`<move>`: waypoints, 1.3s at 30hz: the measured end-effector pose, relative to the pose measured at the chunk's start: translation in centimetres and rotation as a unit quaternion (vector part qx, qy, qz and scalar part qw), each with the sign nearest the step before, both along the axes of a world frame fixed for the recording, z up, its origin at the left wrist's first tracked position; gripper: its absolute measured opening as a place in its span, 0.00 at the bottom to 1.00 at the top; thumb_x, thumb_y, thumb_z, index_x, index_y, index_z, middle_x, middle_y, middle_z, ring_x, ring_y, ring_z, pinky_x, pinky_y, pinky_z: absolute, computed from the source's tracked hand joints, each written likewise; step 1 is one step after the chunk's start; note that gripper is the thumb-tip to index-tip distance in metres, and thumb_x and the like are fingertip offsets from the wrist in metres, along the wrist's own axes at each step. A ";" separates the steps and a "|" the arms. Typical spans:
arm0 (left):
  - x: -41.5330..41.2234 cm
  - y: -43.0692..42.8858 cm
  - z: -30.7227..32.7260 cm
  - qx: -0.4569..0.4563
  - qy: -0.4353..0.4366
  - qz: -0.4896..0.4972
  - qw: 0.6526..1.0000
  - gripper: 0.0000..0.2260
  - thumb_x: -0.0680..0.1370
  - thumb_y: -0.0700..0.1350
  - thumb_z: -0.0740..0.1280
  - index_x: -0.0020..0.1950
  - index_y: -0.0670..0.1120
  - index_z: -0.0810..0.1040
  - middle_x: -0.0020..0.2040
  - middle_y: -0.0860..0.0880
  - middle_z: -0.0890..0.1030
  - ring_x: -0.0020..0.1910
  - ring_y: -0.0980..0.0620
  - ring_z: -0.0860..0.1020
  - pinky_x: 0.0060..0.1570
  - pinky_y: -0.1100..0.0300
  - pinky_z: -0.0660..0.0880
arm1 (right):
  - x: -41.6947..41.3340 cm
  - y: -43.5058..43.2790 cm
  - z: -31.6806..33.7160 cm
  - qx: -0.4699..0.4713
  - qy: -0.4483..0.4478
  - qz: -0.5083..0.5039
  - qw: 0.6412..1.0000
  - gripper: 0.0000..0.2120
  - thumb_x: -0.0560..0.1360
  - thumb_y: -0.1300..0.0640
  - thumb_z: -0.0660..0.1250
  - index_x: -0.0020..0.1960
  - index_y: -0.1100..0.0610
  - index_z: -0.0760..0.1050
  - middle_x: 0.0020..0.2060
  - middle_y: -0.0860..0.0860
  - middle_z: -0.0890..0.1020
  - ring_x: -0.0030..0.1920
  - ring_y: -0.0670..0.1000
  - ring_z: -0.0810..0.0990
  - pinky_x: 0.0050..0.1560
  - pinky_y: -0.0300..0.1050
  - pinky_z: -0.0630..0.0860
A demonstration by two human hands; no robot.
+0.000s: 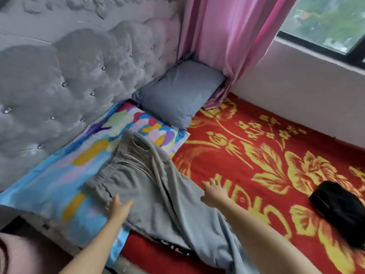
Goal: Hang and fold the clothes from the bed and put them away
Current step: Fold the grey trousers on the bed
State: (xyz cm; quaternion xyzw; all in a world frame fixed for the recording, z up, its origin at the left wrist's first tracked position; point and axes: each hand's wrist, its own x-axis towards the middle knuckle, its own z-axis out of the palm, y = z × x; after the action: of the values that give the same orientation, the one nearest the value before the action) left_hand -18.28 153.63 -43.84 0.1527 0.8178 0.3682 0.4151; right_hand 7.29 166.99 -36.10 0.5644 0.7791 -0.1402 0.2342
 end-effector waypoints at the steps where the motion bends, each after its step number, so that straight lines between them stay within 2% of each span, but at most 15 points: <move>1: 1.6 -0.1 -0.6 -0.017 -0.006 -0.018 1.000 0.29 0.75 0.36 0.69 0.73 0.33 0.60 0.71 0.34 0.65 0.70 0.38 0.65 0.69 0.50 0.61 | 2.1 -1.5 -1.4 -0.024 -0.010 -0.014 1.000 0.26 0.75 0.52 0.62 0.72 0.53 0.59 0.70 0.57 0.61 0.71 0.59 0.57 0.62 0.55 0.66; 7: 10.0 -0.6 -4.1 -0.077 -0.025 -0.117 0.990 0.20 0.75 0.33 0.67 0.66 0.31 0.70 0.62 0.33 0.75 0.62 0.38 0.73 0.59 0.52 0.67 | 13.0 -8.6 -6.1 -0.084 -0.026 -0.101 0.991 0.25 0.75 0.55 0.60 0.71 0.53 0.60 0.67 0.56 0.67 0.68 0.58 0.63 0.62 0.53 0.67; 12: 14.5 -3.4 -5.7 -0.142 -0.021 -0.170 0.975 0.12 0.75 0.35 0.67 0.57 0.33 0.76 0.54 0.32 0.79 0.54 0.36 0.77 0.43 0.53 0.69 | 19.1 -13.1 -8.0 -0.115 0.006 -0.188 0.975 0.21 0.77 0.51 0.57 0.69 0.54 0.63 0.65 0.56 0.69 0.66 0.58 0.66 0.61 0.50 0.68; 15: 17.4 -3.5 -6.5 -0.178 -0.028 -0.191 0.965 0.12 0.76 0.35 0.66 0.59 0.34 0.76 0.56 0.29 0.77 0.57 0.32 0.75 0.52 0.43 0.73 | 22.1 -14.9 -9.0 -0.134 0.040 -0.244 0.960 0.19 0.77 0.53 0.59 0.67 0.54 0.65 0.64 0.55 0.70 0.65 0.56 0.67 0.59 0.49 0.70; 16: 18.2 -3.5 -6.5 -0.181 -0.030 -0.191 0.964 0.12 0.76 0.35 0.66 0.59 0.34 0.75 0.56 0.30 0.77 0.56 0.33 0.76 0.53 0.44 0.73 | 22.8 -15.4 -9.5 -0.137 0.050 -0.257 0.956 0.19 0.77 0.52 0.59 0.67 0.54 0.65 0.64 0.54 0.70 0.64 0.56 0.69 0.59 0.49 0.71; 18: 20.4 -3.1 -7.0 -0.184 -0.047 -0.187 0.964 0.11 0.77 0.36 0.66 0.58 0.36 0.76 0.48 0.37 0.80 0.46 0.39 0.78 0.42 0.52 0.73 | 24.0 -16.3 -11.0 -0.136 0.073 -0.286 0.946 0.21 0.77 0.51 0.60 0.68 0.53 0.63 0.63 0.54 0.71 0.64 0.55 0.70 0.59 0.48 0.71; 21: 23.3 -2.5 -8.7 -0.196 -0.096 -0.161 0.963 0.07 0.78 0.37 0.64 0.55 0.42 0.74 0.36 0.47 0.72 0.34 0.50 0.70 0.33 0.59 0.65 | 24.8 -17.6 -13.8 -0.113 0.103 -0.313 0.937 0.27 0.77 0.48 0.61 0.73 0.54 0.57 0.65 0.53 0.69 0.65 0.54 0.69 0.59 0.46 0.70; 24: 25.5 -1.9 -10.4 -0.182 -0.149 -0.108 0.966 0.11 0.78 0.39 0.64 0.61 0.44 0.71 0.42 0.45 0.74 0.41 0.49 0.73 0.41 0.56 0.70 | 24.7 -18.4 -16.5 -0.097 0.128 -0.333 0.929 0.31 0.77 0.45 0.62 0.73 0.53 0.54 0.64 0.51 0.69 0.64 0.52 0.68 0.58 0.45 0.71; 27: 26.3 -1.0 -12.6 -0.145 -0.178 -0.042 0.972 0.26 0.79 0.40 0.64 0.74 0.43 0.59 0.58 0.43 0.72 0.57 0.44 0.74 0.56 0.50 0.70 | 24.8 -18.5 -19.1 -0.090 0.129 -0.338 0.928 0.22 0.76 0.45 0.63 0.66 0.52 0.63 0.60 0.50 0.70 0.60 0.51 0.70 0.55 0.44 0.71; 30: 25.6 0.4 -14.9 -0.111 -0.183 -0.020 0.977 0.24 0.79 0.39 0.63 0.73 0.44 0.61 0.59 0.43 0.75 0.50 0.47 0.76 0.49 0.53 0.72 | 25.3 -18.3 -21.2 -0.082 0.142 -0.343 0.925 0.06 0.77 0.50 0.61 0.50 0.51 0.66 0.55 0.50 0.72 0.57 0.52 0.71 0.48 0.43 0.67; 32: 25.1 1.3 -15.5 -0.102 -0.226 0.022 0.969 0.17 0.79 0.42 0.63 0.67 0.45 0.67 0.57 0.45 0.76 0.51 0.47 0.76 0.53 0.53 0.71 | 25.9 -17.8 -21.7 -0.066 0.144 -0.361 0.919 0.08 0.77 0.53 0.60 0.41 0.53 0.63 0.49 0.51 0.74 0.53 0.52 0.72 0.45 0.44 0.62; 34: 25.1 2.0 -15.4 -0.120 -0.267 0.067 0.954 0.07 0.79 0.45 0.63 0.57 0.46 0.72 0.53 0.46 0.78 0.55 0.46 0.75 0.63 0.51 0.66 | 26.6 -16.9 -21.1 -0.072 0.217 -0.435 0.871 0.15 0.77 0.58 0.60 0.34 0.55 0.60 0.37 0.51 0.70 0.42 0.52 0.70 0.41 0.45 0.61; 36: 25.4 3.7 -14.2 -0.130 -0.264 0.083 0.952 0.04 0.80 0.45 0.62 0.47 0.46 0.73 0.45 0.47 0.78 0.47 0.48 0.76 0.64 0.52 0.65 | 28.0 -15.2 -19.7 -0.092 0.300 -0.520 0.795 0.18 0.77 0.63 0.59 0.31 0.55 0.58 0.29 0.50 0.65 0.33 0.48 0.65 0.33 0.42 0.60; 37: 25.7 5.5 -13.3 -0.116 -0.258 0.089 0.955 0.05 0.80 0.43 0.62 0.44 0.47 0.73 0.42 0.48 0.77 0.42 0.50 0.75 0.61 0.53 0.68 | 29.1 -13.6 -18.7 -0.105 0.321 -0.539 0.772 0.18 0.78 0.64 0.57 0.31 0.55 0.60 0.29 0.50 0.65 0.32 0.47 0.64 0.30 0.40 0.59; 39: 26.8 10.1 -10.8 -0.060 -0.234 0.095 0.966 0.06 0.80 0.40 0.62 0.43 0.46 0.73 0.42 0.47 0.76 0.37 0.52 0.74 0.47 0.57 0.74 | 31.6 -9.8 -16.6 -0.126 0.343 -0.570 0.736 0.15 0.78 0.64 0.56 0.32 0.57 0.66 0.27 0.50 0.70 0.31 0.47 0.67 0.29 0.40 0.62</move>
State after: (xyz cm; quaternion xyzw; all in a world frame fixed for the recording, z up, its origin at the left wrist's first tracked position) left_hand 8.51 163.69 -54.64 -0.0418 0.7293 0.3817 0.5663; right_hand 38.85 157.15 -52.67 0.7817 0.3142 -0.5286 -0.1039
